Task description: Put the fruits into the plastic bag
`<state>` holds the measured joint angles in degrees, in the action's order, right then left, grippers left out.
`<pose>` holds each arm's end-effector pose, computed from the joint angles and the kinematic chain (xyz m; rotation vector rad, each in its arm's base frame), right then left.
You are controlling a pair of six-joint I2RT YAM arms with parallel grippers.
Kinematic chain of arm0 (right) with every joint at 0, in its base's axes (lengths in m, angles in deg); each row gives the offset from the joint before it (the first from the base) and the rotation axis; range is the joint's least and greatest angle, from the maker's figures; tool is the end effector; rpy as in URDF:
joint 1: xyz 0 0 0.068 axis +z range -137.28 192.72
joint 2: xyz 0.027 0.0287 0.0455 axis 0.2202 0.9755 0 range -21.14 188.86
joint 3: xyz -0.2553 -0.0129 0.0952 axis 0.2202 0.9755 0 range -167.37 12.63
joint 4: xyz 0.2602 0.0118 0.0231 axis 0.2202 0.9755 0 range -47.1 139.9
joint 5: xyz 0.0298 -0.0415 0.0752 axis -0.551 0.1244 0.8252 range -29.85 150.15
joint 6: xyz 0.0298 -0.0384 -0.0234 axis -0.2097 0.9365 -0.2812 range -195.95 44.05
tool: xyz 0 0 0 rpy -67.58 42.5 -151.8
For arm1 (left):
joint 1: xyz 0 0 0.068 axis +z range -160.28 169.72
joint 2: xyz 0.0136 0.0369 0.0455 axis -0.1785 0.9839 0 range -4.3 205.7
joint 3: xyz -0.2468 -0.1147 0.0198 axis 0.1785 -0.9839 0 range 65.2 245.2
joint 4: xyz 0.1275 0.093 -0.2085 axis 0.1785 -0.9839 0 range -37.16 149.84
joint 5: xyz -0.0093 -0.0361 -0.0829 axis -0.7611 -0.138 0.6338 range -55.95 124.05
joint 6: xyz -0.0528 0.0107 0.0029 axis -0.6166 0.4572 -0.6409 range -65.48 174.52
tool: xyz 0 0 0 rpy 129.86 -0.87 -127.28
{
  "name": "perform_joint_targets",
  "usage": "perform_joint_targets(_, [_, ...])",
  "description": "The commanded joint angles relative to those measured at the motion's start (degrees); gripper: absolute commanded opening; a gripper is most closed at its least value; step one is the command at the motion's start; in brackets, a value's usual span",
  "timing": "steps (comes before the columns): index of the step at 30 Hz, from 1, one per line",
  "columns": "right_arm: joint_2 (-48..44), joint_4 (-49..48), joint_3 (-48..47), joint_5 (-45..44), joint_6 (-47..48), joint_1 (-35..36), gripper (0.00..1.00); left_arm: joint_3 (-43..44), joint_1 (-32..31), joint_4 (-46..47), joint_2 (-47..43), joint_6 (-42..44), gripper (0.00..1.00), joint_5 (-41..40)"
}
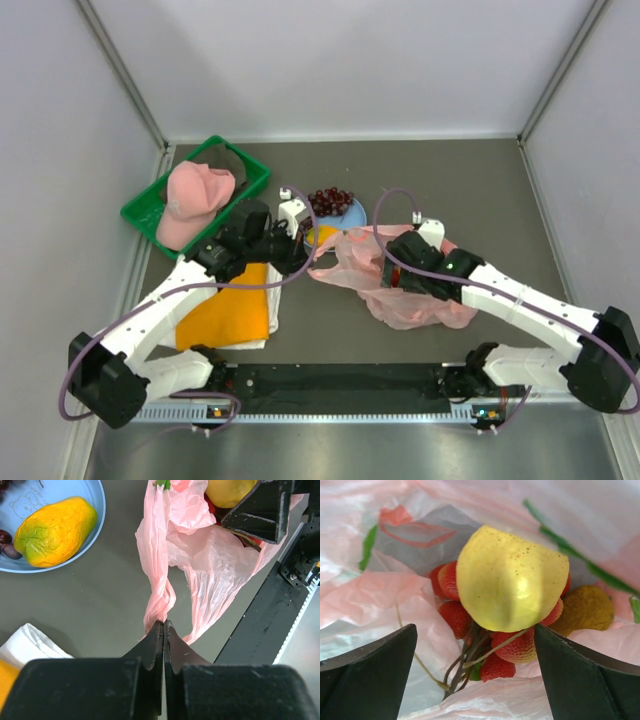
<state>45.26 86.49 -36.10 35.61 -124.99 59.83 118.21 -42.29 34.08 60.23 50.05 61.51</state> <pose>0.1586 0.1491 0.2449 0.1810 2.4911 0.1131 0.1969 -0.1425 0.2978 0.8044 2.1319 -0.8757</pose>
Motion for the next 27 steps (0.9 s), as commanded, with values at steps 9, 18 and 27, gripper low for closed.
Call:
perform_joint_targets(9, [-9.08,-1.59,-0.75,0.28,1.49,0.61,0.99,-0.81,0.02,1.5,-0.37,0.87,0.0,-0.48])
perform_joint_targets(18, [-15.15,5.35,-4.53,-6.13,1.84,0.52,0.99,-0.89,0.02,1.85,-0.9,0.69,0.0,-0.13])
perform_joint_targets(27, [-18.23,-3.94,-6.2,7.63,10.97,0.61,0.99,-1.42,0.02,3.78,-1.16,-0.36,0.0,5.14])
